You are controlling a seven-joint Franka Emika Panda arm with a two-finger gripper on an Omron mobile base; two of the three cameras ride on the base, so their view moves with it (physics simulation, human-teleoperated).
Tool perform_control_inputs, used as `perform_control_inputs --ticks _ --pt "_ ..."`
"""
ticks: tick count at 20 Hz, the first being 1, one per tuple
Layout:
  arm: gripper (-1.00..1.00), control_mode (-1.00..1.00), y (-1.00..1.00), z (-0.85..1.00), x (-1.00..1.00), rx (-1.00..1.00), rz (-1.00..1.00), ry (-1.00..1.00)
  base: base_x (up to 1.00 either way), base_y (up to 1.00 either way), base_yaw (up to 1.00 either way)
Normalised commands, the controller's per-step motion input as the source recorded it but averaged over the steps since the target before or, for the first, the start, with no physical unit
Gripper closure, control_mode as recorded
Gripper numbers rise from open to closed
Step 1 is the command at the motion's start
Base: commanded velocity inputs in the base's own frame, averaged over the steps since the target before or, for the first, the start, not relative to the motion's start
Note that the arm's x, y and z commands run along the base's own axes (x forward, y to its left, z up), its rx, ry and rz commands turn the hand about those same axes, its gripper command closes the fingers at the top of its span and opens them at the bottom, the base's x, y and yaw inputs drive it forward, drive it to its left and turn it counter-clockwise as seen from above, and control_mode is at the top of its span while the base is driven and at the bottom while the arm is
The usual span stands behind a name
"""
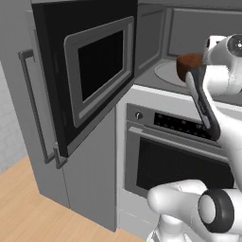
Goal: Pick the lime from the sink and place it in the bowl. Then pick the bowl and place it in the microwave. Then close the microwave door and press the start button.
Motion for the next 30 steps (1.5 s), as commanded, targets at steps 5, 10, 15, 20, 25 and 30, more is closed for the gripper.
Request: perform_control_inputs --ticks 5,10,15,20,25,30 --pt "-1.0 -1.0 0.31 0.43 -1.0 0.0 0.04 0.0 0.0 0.0 0.0" --pt "-1.0 -1.0 0.38 0.36 -1.0 -0.01 0.02 -0.02 0.0 0.0 0.0" --pt "-1.0 -1.0 0.46 0.17 -1.0 -0.01 0.0 -0.07 0.0 0.0 0.0" --pt "-1.0 -1.0 0.37 0.04 -1.0 -0.01 -0.02 -0.2 0.0 0.0 0.0" --pt "-1.0 -1.0 0.6 -0.02 -0.91 0.0 -0.01 -0.17 0.0 0.0 0.0" --pt "-1.0 -1.0 0.9 -0.25 -0.44 0.0 0.0 -0.1 0.0 0.0 0.0"
